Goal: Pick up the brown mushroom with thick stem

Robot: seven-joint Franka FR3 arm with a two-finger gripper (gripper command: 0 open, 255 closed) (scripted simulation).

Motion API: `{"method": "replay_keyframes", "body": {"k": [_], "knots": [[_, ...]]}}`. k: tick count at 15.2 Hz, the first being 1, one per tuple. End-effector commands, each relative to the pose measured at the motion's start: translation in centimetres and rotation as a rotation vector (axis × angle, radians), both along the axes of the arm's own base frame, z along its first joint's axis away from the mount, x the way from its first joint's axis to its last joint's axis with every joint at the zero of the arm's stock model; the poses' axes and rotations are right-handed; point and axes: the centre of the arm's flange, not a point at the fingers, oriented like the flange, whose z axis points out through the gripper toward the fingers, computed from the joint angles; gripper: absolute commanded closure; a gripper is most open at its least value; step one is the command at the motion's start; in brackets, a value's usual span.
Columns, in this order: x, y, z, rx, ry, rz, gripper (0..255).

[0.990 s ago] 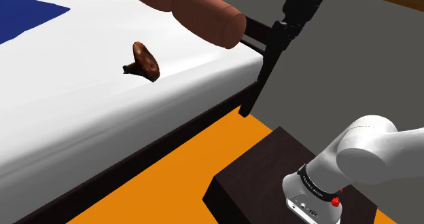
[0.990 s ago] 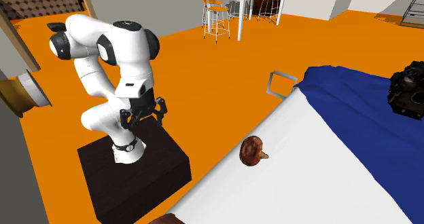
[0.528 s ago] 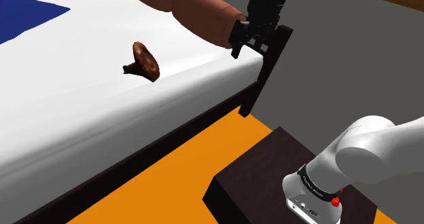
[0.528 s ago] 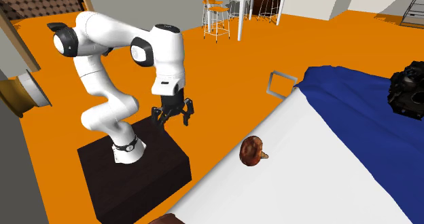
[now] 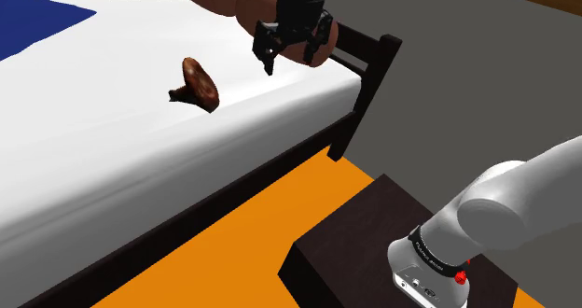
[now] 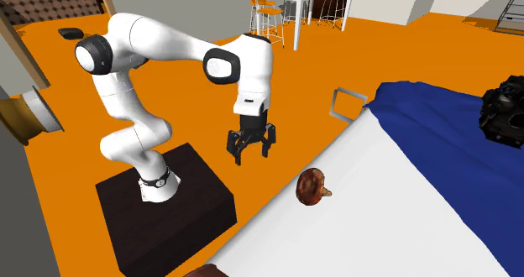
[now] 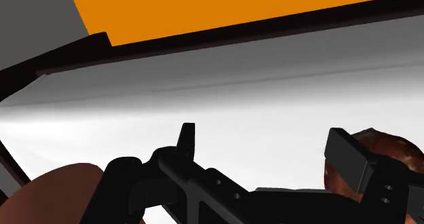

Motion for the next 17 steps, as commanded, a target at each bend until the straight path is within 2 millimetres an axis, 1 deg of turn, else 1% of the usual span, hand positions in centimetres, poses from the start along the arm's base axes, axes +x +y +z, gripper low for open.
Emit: {"method": "replay_keyframes", "body": {"k": [1,7,14,15,17], "knots": [[1.7,2.1,-0.2,-0.008,-0.016,-0.029,0],[6.8,8.5,-1.1,-0.039,-0.058,-0.104,0],[13.4,15.4,-2.1,-0.075,-0.108,-0.191,0],[14.3,16.2,-2.2,-0.079,-0.113,-0.201,0],[14.3,16.2,-3.3,-0.079,-0.113,-0.201,0]]}}
